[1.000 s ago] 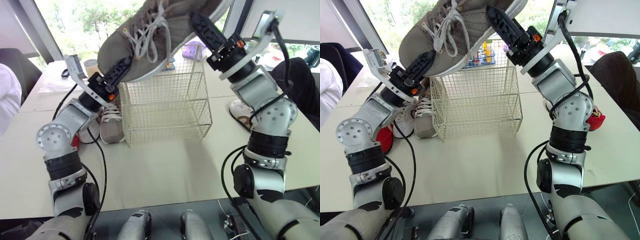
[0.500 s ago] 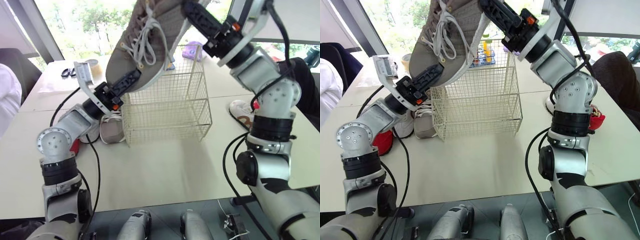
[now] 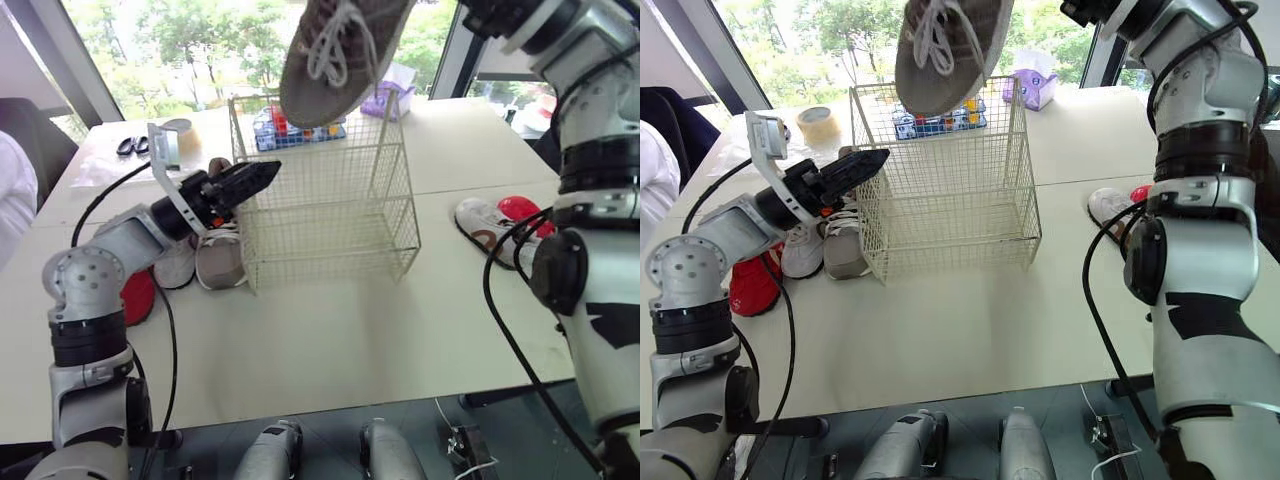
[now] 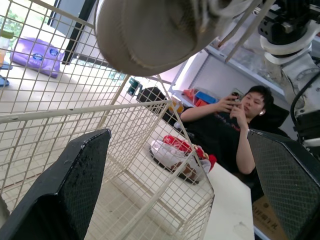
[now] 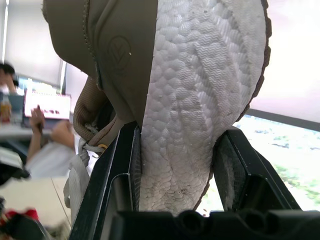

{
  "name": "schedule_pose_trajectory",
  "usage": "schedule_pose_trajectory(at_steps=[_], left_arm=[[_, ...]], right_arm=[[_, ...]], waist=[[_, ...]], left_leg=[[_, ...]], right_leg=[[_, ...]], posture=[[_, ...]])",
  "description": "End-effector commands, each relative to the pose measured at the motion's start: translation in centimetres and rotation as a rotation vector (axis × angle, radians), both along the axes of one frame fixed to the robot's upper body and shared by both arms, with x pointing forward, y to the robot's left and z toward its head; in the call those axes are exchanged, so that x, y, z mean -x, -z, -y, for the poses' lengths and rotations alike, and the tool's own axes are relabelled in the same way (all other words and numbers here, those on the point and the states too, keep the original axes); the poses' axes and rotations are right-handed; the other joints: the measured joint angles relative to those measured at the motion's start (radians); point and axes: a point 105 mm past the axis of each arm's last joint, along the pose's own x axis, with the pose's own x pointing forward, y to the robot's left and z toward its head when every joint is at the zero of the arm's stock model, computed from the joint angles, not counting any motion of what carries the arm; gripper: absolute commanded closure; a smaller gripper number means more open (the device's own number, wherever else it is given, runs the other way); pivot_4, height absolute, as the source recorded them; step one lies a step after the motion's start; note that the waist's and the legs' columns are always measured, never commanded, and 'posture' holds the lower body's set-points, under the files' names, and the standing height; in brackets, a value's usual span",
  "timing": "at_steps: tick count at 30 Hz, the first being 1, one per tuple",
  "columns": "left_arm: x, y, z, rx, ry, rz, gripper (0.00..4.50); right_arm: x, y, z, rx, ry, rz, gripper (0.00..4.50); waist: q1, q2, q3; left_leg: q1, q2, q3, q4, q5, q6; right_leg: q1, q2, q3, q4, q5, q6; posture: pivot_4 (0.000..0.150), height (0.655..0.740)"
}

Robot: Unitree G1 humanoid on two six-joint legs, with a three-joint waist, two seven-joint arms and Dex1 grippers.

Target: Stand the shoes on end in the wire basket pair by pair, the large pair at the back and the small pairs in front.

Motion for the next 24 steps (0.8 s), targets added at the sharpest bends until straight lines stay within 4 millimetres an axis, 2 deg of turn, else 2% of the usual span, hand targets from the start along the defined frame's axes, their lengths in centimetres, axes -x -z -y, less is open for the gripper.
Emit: schedule_pose_trajectory(at_steps=[1, 5, 15, 17, 18, 21, 24], left_arm=[[0.6, -0.8, -0.1, -0.002, -0.005, 0.054, 0.05], [0.8, -0.9, -0.1, 0.002, -0.012, 0.058, 0.05], [1.1, -0.9, -0.1, 0.01, -0.032, 0.066, 0.05], [1.1, -0.9, -0.1, 0.011, -0.034, 0.067, 0.0], [1.2, -0.9, 0.0, 0.01, -0.035, 0.067, 0.0], [1.2, -0.8, 0.2, 0.007, -0.034, 0.069, 0.0], [1.1, -0.9, 0.4, 0.008, -0.029, 0.07, 0.0]], right_arm=[[1.1, -1.6, -0.1, 0.081, 0.006, 0.143, 2.94], [0.1, 0.2, -0.4, 0.172, 0.023, 0.153, 2.94], [-2.1, 4.6, -0.3, 0.23, 0.026, 0.002, 2.94], [-2.5, 5.2, -0.2, 0.234, 0.045, -0.017, 1.93], [-2.7, 5.5, -0.2, 0.238, 0.054, -0.025, 1.58], [-3.0, 5.8, 0.1, 0.244, 0.087, -0.027, 0.01], [-3.3, 5.8, 0.6, 0.253, 0.138, -0.014, 0.01]], waist=[[0.0, 0.0, 0.0], [0.0, 0.0, 0.0], [0.002, 0.0, 0.0], [0.002, 0.0, 0.0], [0.002, 0.0, 0.0], [0.003, 0.0, 0.0], [0.002, 0.0, 0.0]], left_leg=[[0.0, 0.0, 0.0, 0.0, 0.0, 0.0], [0.0, 0.0, 0.0, 0.0, 0.0, -0.001], [0.0, 0.0, 0.0, 0.0, 0.001, -0.002], [0.0, 0.0, 0.0, 0.0, 0.001, -0.002], [0.0, 0.0, 0.0, 0.0, 0.001, -0.002], [0.0, 0.0, 0.0, 0.0, 0.001, -0.002], [0.0, 0.0, 0.0, 0.0, 0.001, -0.002]], right_leg=[[0.0, 0.0, 0.0, 0.0, 0.0, 0.0], [0.0, 0.0, 0.0, 0.0, 0.0, 0.0], [0.0, 0.0, 0.0, 0.0, 0.0, 0.0], [0.0, 0.0, 0.0, 0.0, 0.0, 0.0], [0.0, 0.0, 0.0, 0.0, 0.0, 0.0], [0.0, 0.0, 0.0, 0.0, 0.0, 0.0], [0.0, 0.0, 0.0, 0.0, 0.0, 0.0]], posture=[[0.15, 0.74], [0.15, 0.74], [0.15, 0.74], [0.15, 0.74], [0.15, 0.74], [0.15, 0.74], [0.15, 0.74]])
